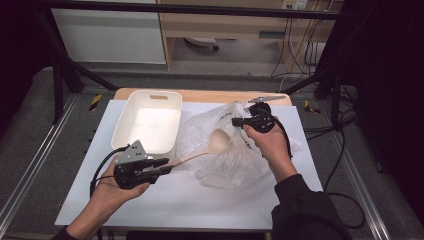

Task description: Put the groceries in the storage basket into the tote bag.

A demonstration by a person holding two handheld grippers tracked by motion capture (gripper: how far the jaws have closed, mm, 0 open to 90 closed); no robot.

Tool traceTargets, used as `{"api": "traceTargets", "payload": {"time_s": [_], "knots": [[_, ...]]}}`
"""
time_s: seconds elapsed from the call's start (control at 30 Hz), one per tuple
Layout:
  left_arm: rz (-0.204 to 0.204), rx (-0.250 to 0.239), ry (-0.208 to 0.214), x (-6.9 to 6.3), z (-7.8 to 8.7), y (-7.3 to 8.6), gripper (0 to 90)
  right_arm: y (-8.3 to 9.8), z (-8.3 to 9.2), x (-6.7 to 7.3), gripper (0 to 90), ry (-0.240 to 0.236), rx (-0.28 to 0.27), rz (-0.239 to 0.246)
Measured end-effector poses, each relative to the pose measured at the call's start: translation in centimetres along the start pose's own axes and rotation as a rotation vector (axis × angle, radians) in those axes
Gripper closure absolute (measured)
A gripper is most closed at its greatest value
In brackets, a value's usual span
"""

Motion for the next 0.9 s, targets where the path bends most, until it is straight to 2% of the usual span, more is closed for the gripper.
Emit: {"api": "traceTargets", "payload": {"time_s": [0.1,0.27,0.4,0.67,0.9], "knots": [[0.008,-0.006,0.003,-0.3,-0.4,0.2,70.7,0.0,0.0,-0.1,90.0,0.004,0.002,-0.001],[0.005,-0.011,0.002,-1.0,-0.1,0.4,70.7,0.2,-0.2,-0.4,90.0,0.011,0.006,-0.004],[0.01,-0.001,-0.005,-1.0,-0.5,0.7,70.7,0.3,-0.2,-0.3,90.0,0.01,0.007,-0.004],[0.03,0.003,-0.032,0.1,-4.3,0.2,70.8,0.4,0.2,0.0,90.0,-0.001,-0.001,0.002],[0.035,0.001,-0.034,0.5,-7.3,-0.6,70.8,0.3,0.4,-0.1,90.0,-0.007,-0.005,0.003]]}}
Point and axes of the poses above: each handheld gripper's, and its own axes: z roughly backward along the jaws, y roughly out of its underside, x roughly to its left, the point moved 4 cm from there along -z, roughly forward along the jaws, and after that the axes turned 11 degrees about -z, right-handed, at the moved point
